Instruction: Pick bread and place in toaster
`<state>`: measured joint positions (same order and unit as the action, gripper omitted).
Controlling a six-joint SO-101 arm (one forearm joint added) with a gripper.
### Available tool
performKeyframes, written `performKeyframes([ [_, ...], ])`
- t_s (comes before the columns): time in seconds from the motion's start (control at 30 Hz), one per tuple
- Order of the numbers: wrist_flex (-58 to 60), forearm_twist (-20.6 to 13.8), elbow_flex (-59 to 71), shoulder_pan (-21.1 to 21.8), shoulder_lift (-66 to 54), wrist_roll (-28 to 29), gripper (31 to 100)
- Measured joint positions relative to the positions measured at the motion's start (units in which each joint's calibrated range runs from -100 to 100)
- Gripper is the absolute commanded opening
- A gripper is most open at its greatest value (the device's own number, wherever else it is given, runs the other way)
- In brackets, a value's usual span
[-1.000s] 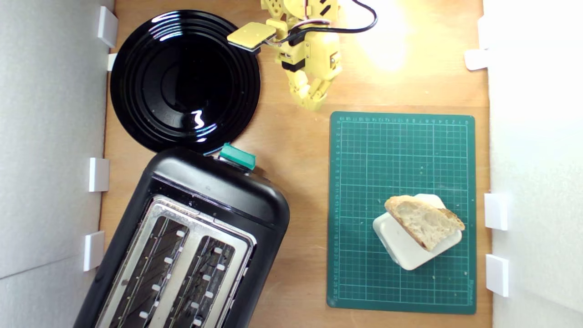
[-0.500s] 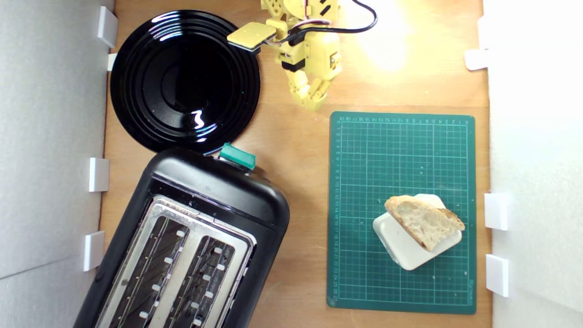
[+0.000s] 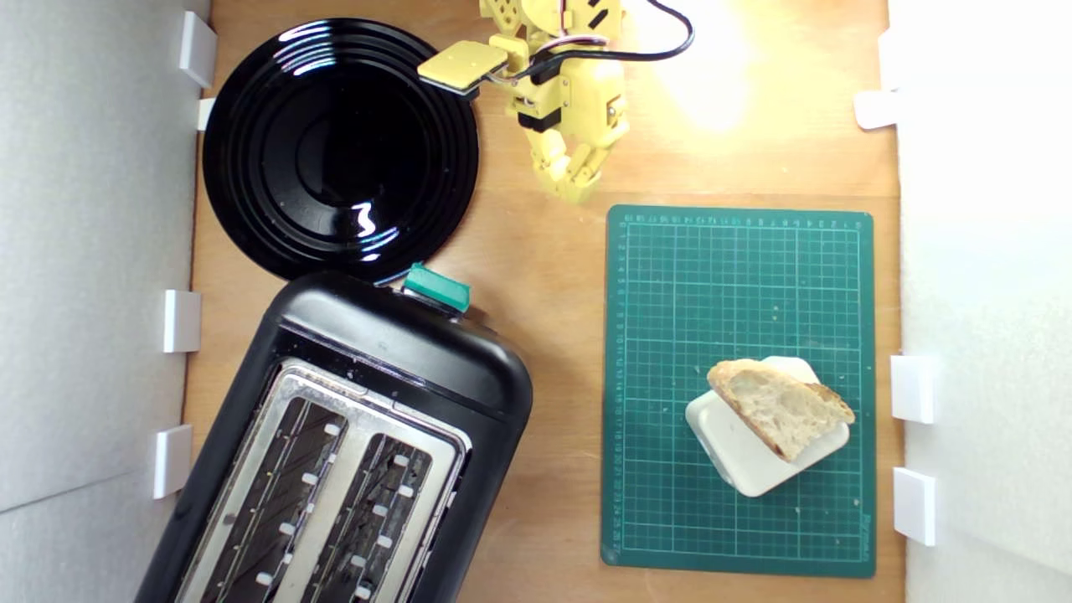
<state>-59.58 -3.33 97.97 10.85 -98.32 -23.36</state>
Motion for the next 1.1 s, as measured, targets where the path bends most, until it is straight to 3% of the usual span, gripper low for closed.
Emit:
performKeyframes([
  [0.37,0.0,0.09,-0.18,0.0,0.42,0.0,43.4],
  [0.53,8.73,3.64,-2.03,-0.82,7.56,0.0,43.3],
  [0.7,17.29,8.35,-8.14,-0.82,17.22,0.0,43.3],
  [1.03,41.02,22.48,-19.79,-0.09,41.66,0.0,43.9],
  [1.1,46.61,23.9,-22.1,0.82,46.96,0.0,43.9],
])
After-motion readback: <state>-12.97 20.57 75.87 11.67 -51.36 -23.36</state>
